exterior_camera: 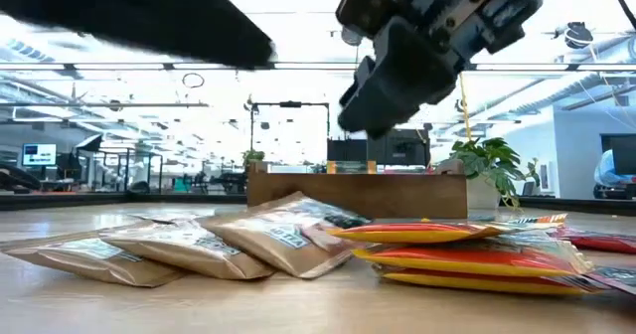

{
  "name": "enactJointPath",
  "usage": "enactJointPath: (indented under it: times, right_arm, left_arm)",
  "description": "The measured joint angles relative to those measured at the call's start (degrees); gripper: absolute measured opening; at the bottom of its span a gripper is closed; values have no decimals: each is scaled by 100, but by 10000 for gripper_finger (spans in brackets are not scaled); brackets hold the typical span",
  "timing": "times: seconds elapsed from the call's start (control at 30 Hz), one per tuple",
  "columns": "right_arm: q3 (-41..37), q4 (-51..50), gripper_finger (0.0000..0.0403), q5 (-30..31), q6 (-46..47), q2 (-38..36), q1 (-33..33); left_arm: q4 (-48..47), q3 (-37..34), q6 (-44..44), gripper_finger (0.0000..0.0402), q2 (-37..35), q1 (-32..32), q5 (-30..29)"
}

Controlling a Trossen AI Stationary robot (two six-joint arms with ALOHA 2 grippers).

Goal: Pick & Place Tea
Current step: Put the brown tea bag into the left slot of the wooden organizer

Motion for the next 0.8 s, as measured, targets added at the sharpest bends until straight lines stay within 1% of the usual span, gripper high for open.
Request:
enactJointPath:
  times: [0.1, 0.17, 0.27, 0.33, 0.4, 0.47, 0.53, 0.57, 0.67, 0.8]
  right_arm:
    - [0, -340, 0, 266, -110, -195, 15]
    - [1, -469, 0, 307, -73, -258, 16]
    - [2, -725, 0, 392, 274, -246, 34]
    - [4, -724, 0, 397, 341, -121, 63]
    - [-2, -738, 2, 388, 353, 13, 146]
    - [0, -471, 11, 233, 422, 177, 221]
    - [0, -199, 25, 67, 626, 318, 283]
    - [0, -81, 35, 47, 723, 373, 308]
    - [0, -24, 65, 91, 976, 475, 319]
    - [2, -47, 106, 101, 1278, 669, 313]
  left_arm:
    - [56, 7, 179, 37, -213, -238, -366]
    - [53, 9, 184, 37, -278, -402, -608]
    - [37, 9, -12, 37, -226, -420, -607]
    - [52, 13, -207, 37, -74, -267, -266]
    - [141, 9, -332, 37, 135, -42, 290]
    - [404, 9, -428, 37, 330, 205, 833]
    - [651, 16, -463, 37, 498, 435, 1229]
    - [682, 26, -524, 37, 560, 528, 1341]
    - [540, 13, -785, 37, 697, 727, 1414]
    - [210, 15, -1119, 37, 699, 815, 1537]
